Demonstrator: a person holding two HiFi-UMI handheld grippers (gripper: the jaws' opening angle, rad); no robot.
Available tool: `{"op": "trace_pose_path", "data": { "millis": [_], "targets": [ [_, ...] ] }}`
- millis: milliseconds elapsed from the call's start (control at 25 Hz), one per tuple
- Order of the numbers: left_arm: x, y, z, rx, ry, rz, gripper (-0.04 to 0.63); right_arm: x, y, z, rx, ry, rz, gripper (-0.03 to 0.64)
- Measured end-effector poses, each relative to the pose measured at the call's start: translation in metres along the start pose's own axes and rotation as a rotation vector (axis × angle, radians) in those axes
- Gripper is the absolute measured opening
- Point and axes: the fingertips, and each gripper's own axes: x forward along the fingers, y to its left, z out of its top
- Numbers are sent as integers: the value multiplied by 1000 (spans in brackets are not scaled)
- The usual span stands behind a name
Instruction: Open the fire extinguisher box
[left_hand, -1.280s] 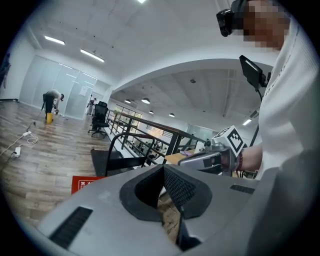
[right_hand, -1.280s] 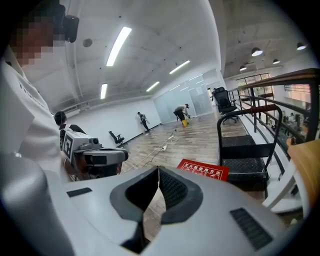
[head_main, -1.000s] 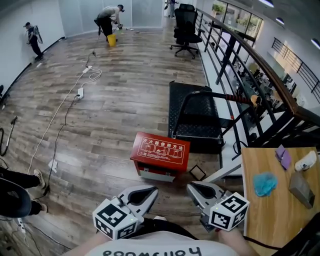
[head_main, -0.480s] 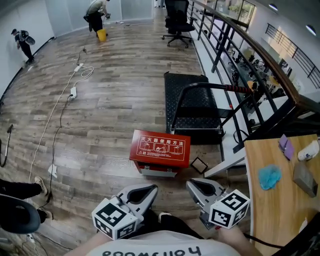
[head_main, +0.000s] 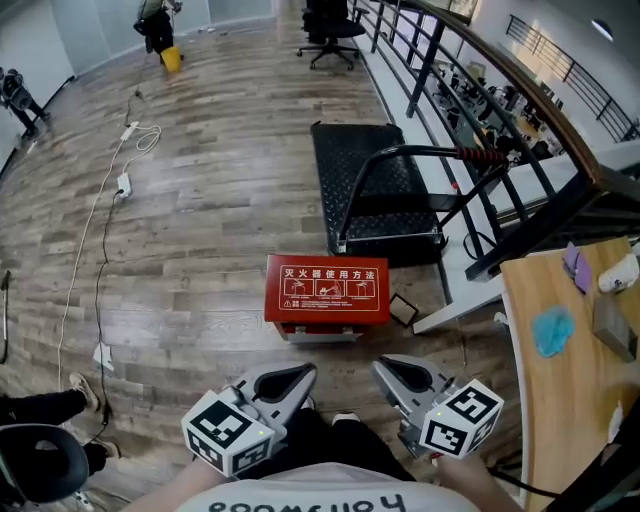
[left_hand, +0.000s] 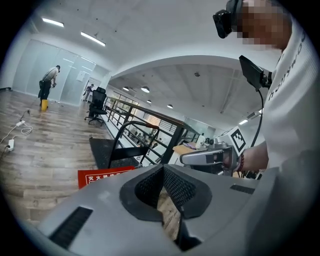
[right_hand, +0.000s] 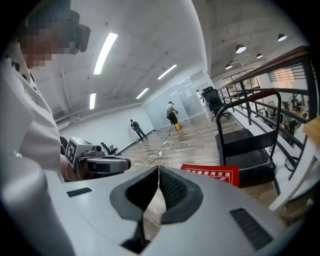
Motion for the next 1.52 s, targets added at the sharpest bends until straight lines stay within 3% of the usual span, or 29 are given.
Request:
{"op": "trace_pose_path", "data": {
  "millis": [320, 640, 880, 1120, 1520],
  "targets": [
    [-10, 34, -33, -68, 44, -44, 6, 31, 9, -18, 21, 35, -40, 11],
    [-10, 35, -58, -98, 45, -36, 6, 39, 4, -35, 5, 73, -27, 11],
    [-8, 25, -76, -105, 9, 25, 6, 26, 4, -57, -33, 92, 9, 11],
    [-14, 29, -96, -92, -30, 112, 6, 15, -7, -105, 1, 97, 15, 11],
    [-9, 67, -150, -77, -39, 199, 6, 48, -37, -165, 5, 94, 46, 11]
  ]
}}
